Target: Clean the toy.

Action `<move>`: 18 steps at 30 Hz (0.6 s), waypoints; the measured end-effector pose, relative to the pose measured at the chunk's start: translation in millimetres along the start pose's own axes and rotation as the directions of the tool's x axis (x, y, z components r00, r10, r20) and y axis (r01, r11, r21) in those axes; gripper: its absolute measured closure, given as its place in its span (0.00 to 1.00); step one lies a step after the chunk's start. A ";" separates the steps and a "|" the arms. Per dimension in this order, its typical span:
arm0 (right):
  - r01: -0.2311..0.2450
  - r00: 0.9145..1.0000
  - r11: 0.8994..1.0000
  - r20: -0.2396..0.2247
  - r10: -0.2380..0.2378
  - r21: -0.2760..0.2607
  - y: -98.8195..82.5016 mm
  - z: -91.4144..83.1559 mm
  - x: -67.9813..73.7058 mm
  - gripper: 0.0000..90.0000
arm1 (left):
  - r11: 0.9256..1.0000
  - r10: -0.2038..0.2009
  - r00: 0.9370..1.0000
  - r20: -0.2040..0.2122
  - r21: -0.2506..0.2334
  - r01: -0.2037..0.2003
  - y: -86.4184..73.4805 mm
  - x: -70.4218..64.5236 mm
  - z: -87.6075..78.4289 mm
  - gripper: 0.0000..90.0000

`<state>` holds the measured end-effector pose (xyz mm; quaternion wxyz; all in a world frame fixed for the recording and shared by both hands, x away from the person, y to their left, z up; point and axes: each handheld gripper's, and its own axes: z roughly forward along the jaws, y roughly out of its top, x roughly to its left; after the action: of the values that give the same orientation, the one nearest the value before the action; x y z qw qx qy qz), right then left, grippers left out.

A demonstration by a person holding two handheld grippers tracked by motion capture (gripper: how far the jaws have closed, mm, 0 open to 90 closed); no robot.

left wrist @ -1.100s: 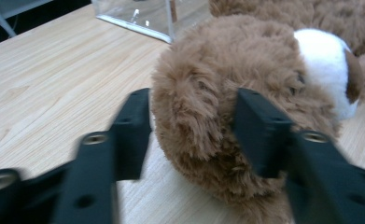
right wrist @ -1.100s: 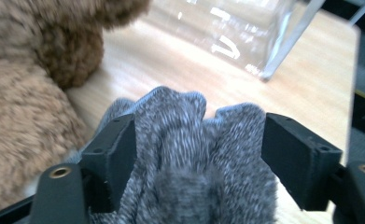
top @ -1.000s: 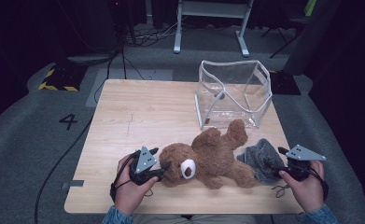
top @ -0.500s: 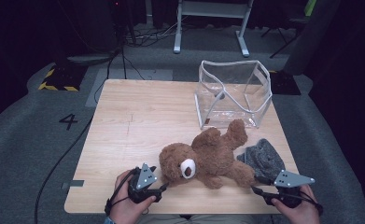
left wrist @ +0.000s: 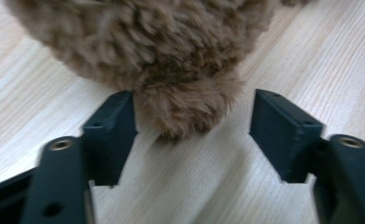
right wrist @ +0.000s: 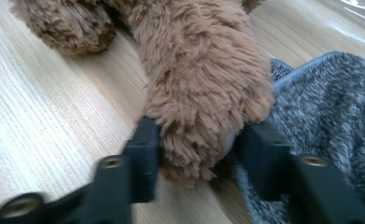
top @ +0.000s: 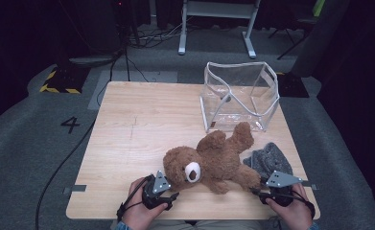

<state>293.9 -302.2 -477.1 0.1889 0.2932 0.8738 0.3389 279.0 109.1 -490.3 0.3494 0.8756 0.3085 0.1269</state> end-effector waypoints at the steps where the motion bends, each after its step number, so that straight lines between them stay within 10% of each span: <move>1: -0.006 1.000 1.000 -0.003 0.006 0.000 0.8 -0.4 -0.2 0.66 | 1.000 0.008 1.000 -0.002 0.004 -0.008 0.8 0.4 2.9 0.41; 7: -0.003 1.000 1.000 -0.017 0.003 -0.015 7.7 -7.3 2.3 0.78 | 0.998 0.041 0.999 -0.011 0.051 -0.041 11.5 2.3 -0.5 0.86; 18: -0.064 0.995 0.995 -0.088 0.057 -0.074 20.8 -52.6 11.2 0.79 | 0.999 -0.007 0.997 0.074 -0.038 0.010 9.1 1.0 -48.7 0.89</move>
<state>265.5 -307.9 -427.2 0.1522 0.2975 0.8580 0.3902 262.6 130.5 -448.8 0.3779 0.8714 0.2967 0.0989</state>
